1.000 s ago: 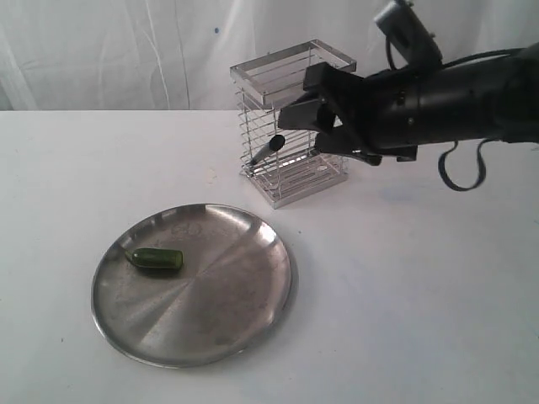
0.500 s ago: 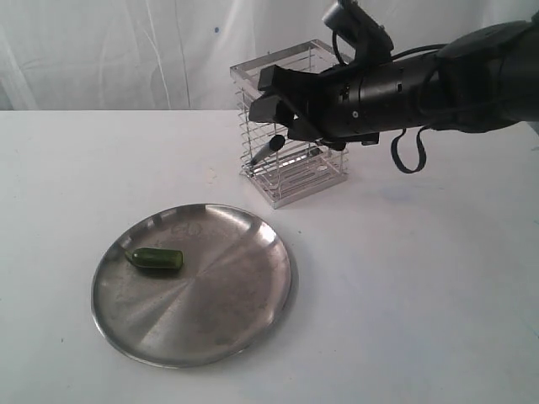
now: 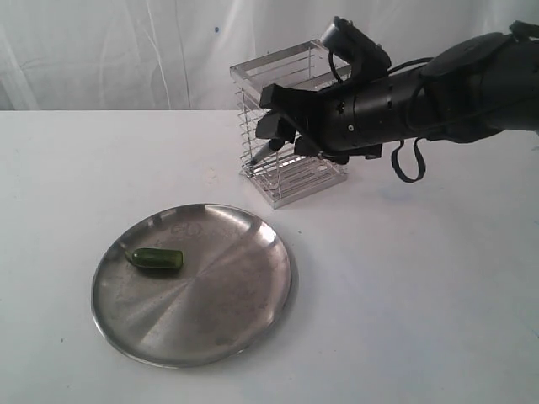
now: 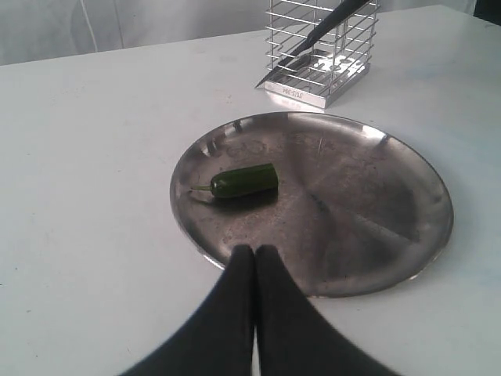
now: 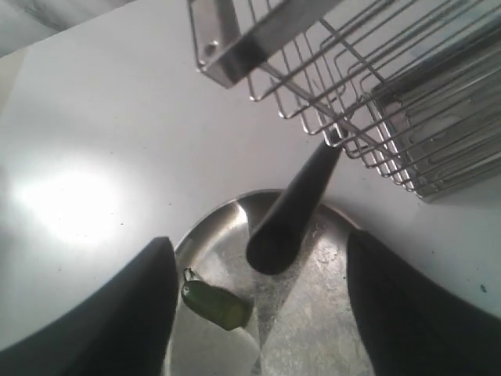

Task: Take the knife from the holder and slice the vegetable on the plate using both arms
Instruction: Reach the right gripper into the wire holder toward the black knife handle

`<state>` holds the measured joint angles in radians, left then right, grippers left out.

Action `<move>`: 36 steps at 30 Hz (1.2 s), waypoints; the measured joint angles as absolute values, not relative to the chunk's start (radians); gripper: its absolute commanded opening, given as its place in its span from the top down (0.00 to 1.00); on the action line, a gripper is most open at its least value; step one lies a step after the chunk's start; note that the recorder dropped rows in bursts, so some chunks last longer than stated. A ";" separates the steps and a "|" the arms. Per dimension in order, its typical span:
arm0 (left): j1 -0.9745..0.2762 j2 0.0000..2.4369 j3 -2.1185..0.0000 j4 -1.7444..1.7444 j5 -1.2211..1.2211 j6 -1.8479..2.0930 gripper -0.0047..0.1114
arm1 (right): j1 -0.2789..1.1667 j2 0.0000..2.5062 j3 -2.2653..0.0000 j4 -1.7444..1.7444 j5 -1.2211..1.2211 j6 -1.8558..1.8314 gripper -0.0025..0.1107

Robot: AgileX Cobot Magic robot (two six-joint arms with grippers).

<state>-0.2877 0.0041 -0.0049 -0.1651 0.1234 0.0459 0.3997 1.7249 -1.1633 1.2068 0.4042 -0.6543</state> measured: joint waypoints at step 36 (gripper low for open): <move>-0.288 0.004 -0.005 -0.165 0.123 0.046 0.96 | 0.400 1.843 -1.243 1.255 0.435 -0.648 0.69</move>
